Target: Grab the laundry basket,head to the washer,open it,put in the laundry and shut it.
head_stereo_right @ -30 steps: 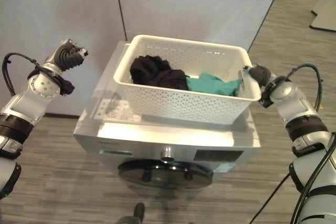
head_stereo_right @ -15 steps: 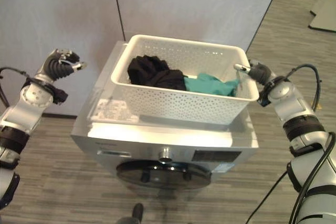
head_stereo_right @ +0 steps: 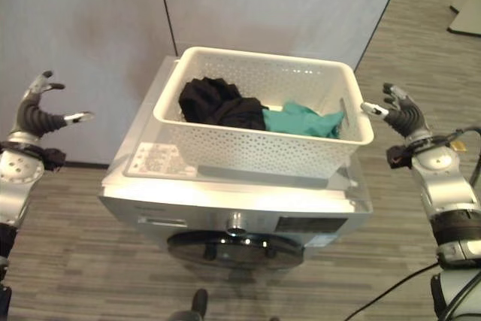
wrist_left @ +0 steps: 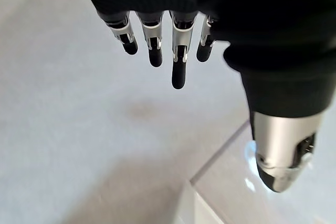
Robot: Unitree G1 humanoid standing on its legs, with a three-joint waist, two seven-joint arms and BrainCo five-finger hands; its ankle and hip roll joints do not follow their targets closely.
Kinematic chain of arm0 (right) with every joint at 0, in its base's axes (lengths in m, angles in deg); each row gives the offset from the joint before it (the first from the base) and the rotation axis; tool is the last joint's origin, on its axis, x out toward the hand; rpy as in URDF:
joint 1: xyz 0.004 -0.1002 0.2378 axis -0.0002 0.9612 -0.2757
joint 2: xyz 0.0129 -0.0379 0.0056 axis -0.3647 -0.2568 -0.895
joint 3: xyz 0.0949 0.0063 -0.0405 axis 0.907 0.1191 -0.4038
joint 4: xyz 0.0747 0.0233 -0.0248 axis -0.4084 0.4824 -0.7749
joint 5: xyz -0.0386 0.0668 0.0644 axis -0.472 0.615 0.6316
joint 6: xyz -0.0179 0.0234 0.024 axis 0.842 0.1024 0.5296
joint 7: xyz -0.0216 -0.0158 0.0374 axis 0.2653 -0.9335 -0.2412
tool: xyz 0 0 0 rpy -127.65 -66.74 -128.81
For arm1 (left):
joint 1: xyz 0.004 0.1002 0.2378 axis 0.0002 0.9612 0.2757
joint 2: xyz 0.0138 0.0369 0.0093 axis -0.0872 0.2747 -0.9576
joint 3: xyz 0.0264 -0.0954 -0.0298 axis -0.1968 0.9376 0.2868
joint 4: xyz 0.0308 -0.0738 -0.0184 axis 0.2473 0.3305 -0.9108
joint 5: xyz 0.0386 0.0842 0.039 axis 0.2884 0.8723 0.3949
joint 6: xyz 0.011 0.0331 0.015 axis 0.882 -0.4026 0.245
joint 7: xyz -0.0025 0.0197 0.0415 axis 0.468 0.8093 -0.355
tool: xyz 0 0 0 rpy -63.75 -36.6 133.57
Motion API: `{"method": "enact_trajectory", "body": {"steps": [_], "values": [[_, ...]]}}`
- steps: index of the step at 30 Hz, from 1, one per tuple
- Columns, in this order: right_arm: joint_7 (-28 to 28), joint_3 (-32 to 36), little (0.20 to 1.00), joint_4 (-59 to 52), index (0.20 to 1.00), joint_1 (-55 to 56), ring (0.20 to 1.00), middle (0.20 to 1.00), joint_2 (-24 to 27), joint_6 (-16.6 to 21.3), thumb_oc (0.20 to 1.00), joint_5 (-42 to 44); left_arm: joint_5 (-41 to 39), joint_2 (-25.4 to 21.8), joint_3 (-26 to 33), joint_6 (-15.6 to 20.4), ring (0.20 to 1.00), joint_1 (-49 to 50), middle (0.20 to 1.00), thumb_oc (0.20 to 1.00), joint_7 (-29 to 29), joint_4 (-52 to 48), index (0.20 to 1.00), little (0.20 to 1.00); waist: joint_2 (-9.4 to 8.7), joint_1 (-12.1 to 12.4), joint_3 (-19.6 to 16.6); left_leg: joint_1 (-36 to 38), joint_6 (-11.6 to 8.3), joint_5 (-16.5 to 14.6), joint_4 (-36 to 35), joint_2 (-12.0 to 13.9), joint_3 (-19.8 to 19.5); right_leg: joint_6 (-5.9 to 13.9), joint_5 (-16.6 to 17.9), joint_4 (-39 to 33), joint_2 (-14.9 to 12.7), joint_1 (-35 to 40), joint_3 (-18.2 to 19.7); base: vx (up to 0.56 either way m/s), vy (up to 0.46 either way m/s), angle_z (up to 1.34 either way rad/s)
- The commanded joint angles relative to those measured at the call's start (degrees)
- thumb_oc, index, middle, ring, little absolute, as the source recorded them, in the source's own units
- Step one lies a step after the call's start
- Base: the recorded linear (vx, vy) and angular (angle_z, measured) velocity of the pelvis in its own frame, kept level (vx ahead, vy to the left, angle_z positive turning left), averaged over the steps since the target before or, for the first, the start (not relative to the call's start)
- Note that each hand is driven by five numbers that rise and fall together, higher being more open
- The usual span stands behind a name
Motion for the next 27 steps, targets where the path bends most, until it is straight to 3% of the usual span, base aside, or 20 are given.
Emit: {"method": "enact_trajectory", "body": {"steps": [1,4,5,6,7,8,9,10,11,12,13,15,16,18,20,21,22,23,25,27], "values": [[-2.49,4.65,1.0,-3.91,1.0,1.6,1.0,1.0,6.01,5.48,1.0,3.02,3.11,-1.24,7.28,3.72,1.0,2.11,1.0,1.0,-4.56,-2.07,1.0,1.0,1.09,1.87,-3.39,2.88,-1.12,-9.37,6.52,3.52,2.75,-0.51,2.1,1.44,0.28,-4.43,-1.13,-0.05,-0.054,-0.09],[-3.25,11.16,1.0,-8.31,1.0,9.53,1.0,1.0,4.54,5.94,1.0,-0.58,6.24,-0.2,13.54,2.98,1.0,10.61,1.0,1.0,-4.73,-3.63,1.0,1.0,1.35,1.73,-3.26,2.02,-1.46,-9.09,7.63,4.35,2.59,-1.09,2.28,0.47,1.12,-4.37,-0.39,-0.1,-0.104,-0.11],[-3.69,16.58,1.0,-11.37,1.0,15.5,1.0,1.0,3.2,5.45,1.0,-3.42,3.32,3.56,16.62,3.53,1.0,17.41,1.0,1.0,-1.55,-5.53,1.0,1.0,1.45,1.71,-2.87,0.75,-1.64,-8.44,8.55,4.97,2.01,-1.69,2.13,0.26,1.72,-4.58,-0.11,-0.16,-0.137,-0.09],[-3.85,17.94,1.0,-12.7,1.0,17.48,1.0,1.0,2.49,5.01,1.0,-4.73,-3.74,6.71,17.67,4.62,1.0,20.39,1.0,1.0,0.7,-6.57,1.0,1.0,1.62,1.86,-2.68,0.28,-1.77,-8.12,8.79,5.18,1.88,-1.89,2.02,0.11,1.94,-4.56,-0.32,-0.08,-0.098,0.02],[-3.84,18.02,1.0,-12.98,1.0,17.79,1.0,1.0,2.46,4.89,1.0,-4.81,-4.05,6.75,17.87,4.65,1.0,20.83,1.0,1.0,0.93,-6.76,1.0,1.0,1.8,1.78,-2.93,0.59,-1.84,-8.72,8.72,5.36,1.78,-1.85,1.55,0.09,2.1,-4.27,-0.33,-0.1,-0.062,0.07],[-4.04,18.48,1.0,-13.49,1.0,19.29,1.0,1.0,1.54,4.59,1.0,-7.02,-11.93,10.28,17.96,5.99,1.0,23.43,1.0,1.0,2.97,-7.36,1.0,1.0,1.99,1.96,-2.34,-0.19,-1.93,-7.41,8.81,5.57,1.87,-2.04,1.92,0.02,2.12,-4.61,-0.74,-0.07,-0.054,0.1],[-4.37,18.76,1.0,-14.16,1.0,21.1,1.0,1.0,0.57,4.15,1.0,-8.61,-14.71,12.7,18.39,6.16,1.0,26.52,1.0,1.0,4.17,-7.58,1.0,1.0,2.42,1.87,-2.35,-0.33,-2.19,-7.43,8.73,6.1,1.86,-2.13,1.37,0.02,2.47,-4.41,-1.14,-0.27,-0.085,0.02],[-5.25,19.56,1.0,-15.0,1.0,23.67,1.0,1.0,-2.5,4.2,1.0,-10.57,-11.68,16.86,15.94,4.81,1.0,28.2,1.0,1.0,4.29,-6.46,1.0,1.0,2.2,1.69,-0.78,-3.23,-2.63,-4.61,10.96,6.8,2.85,-2.39,1.57,0.02,2.34,-4.5,-1.7,-0.19,-0.059,0.03],[-5.28,19.94,1.0,-15.3,1.0,24.11,1.0,1.0,-2.6,4.1,1.0,-10.69,-11.49,16.92,15.65,4.78,1.0,28.04,1.0,1.0,4.16,-6.47,1.0,1.0,2.26,1.66,-0.93,-3.76,-2.67,-4.75,11.51,6.77,2.53,-2.42,1.56,0.02,2.35,-4.62,-1.94,-0.43,-0.073,0.16],[-6.98,19.26,1.0,-15.19,1.0,26.57,1.0,1.0,-5.96,3.82,1.0,-12.33,-10.51,20.1,12.24,3.67,1.0,25.84,1.0,1.0,3.64,-3.19,1.0,1.0,0.99,-0.21,0.93,-5.74,-2.25,-5.53,16.29,8.09,9.13,-2.72,2.73,0.19,1.07,-5.73,-3.92,-0.27,-0.038,0.41],[-6.99,19.35,1.0,-15.23,1.0,26.63,1.0,1.0,-5.99,3.8,1.0,-12.35,-10.52,20.07,12.15,3.72,1.0,25.73,1.0,1.0,3.62,-3.1,1.0,1.0,1.03,-0.16,0.91,-5.94,-2.23,-5.71,16.6,8.13,9.09,-2.71,2.72,0.19,1.1,-5.78,-3.93,-0.39,-0.063,0.65],[-6.85,18.24,1.0,-16.68,1.0,29.3,1.0,1.0,-10.39,3.22,1.0,-12.18,-13.34,24.05,9.89,2.98,1.0,25.44,1.0,1.0,4.45,-0.92,1.0,1.0,0.53,-2.48,1.41,-4.12,-1.32,-8.83,24.13,10.86,14.78,-3.35,3.77,1.25,0.05,-8.11,-5.82,-0.29,0.003,0.89],[-6.12,16.59,1.0,-15.84,1.0,30.29,1.0,1.0,-14.0,3.03,1.0,-11.55,-12.84,27.06,7.37,2.14,1.0,25.38,1.0,1.0,5.23,1.63,1.0,1.0,0.7,-3.69,1.49,-1.41,-1.7,-10.51,33.02,11.56,14.25,-3.78,4.46,1.19,-0.36,-9.04,-6.89,-0.29,0.087,0.62],[-4.75,14.89,1.0,-15.14,1.0,32.29,1.0,1.0,-16.9,2.0,1.0,-11.83,-10.33,28.42,4.74,1.11,1.0,25.27,1.0,1.0,6.01,4.34,1.0,1.0,1.48,-5.31,0.94,1.66,-2.43,-11.18,37.78,10.54,10.69,-3.67,5.41,1.47,-0.51,-10.41,-7.53,-0.21,0.121,0.18],[-4.06,14.33,1.0,-15.56,1.0,33.26,1.0,1.0,-17.43,1.48,1.0,-11.76,-9.65,28.91,3.62,0.91,1.0,25.07,1.0,1.0,6.14,5.45,1.0,1.0,1.72,-6.14,0.7,3.19,-2.7,-10.48,37.81,9.53,8.42,-3.56,5.96,1.91,-0.84,-11.44,-7.45,-0.19,0.212,0.28],[-3.35,12.29,1.0,-13.76,1.0,34.02,1.0,1.0,-18.9,1.1,1.0,-11.2,-9.54,30.16,0.47,0.73,1.0,23.45,1.0,1.0,6.57,6.28,1.0,1.0,3.28,-8.28,-0.15,8.89,-2.85,-11.5,30.05,7.93,6.63,-2.15,7.69,2.7,-1.32,-15.03,-7.61,-0.22,0.293,0.3],[-3.33,12.29,1.0,-13.75,1.0,34.04,1.0,1.0,-18.81,1.1,1.0,-11.19,-9.53,30.24,0.45,0.73,1.0,23.46,1.0,1.0,6.56,6.31,1.0,1.0,3.38,-8.28,-0.24,9.36,-2.81,-11.27,29.23,7.91,6.76,-2.05,7.58,2.76,-1.32,-14.99,-7.62,-0.29,0.436,0.39],[-2.49,11.69,1.0,-13.66,1.0,34.56,1.0,1.0,-19.97,0.61,1.0,-11.39,-9.8,31.51,-2.14,0.73,1.0,21.89,1.0,1.0,7.46,7.24,1.0,1.0,4.44,-9.7,-0.83,12.44,-1.62,-18.16,19.61,6.56,9.09,-0.24,9.6,2.76,-2.97,-17.2,-7.11,-0.22,0.326,0.45],[-2.84,11.2,1.0,-13.16,1.0,34.14,1.0,1.0,-20.28,0.84,1.0,-11.7,-9.73,31.59,-3.56,0.92,1.0,20.44,1.0,1.0,7.66,8.05,1.0,1.0,3.92,-9.86,-1.03,12.48,-0.84,-19.06,16.95,4.76,9.3,0.49,10.77,2.84,-4.61,-18.59,-6.75,-0.2,0.275,0.35],[-2.24,9.08,1.0,-13.68,1.0,32.91,1.0,1.0,-20.5,0.24,1.0,-13.43,-8.66,31.81,-5.62,1.13,1.0,18.4,1.0,1.0,7.76,9.25,1.0,1.0,3.49,-9.96,-0.71,13.29,1.55,-23.7,12.31,1.03,9.61,2.12,12.47,3.19,-7.29,-21.08,-6.5,-0.25,0.285,-0.18]]}}
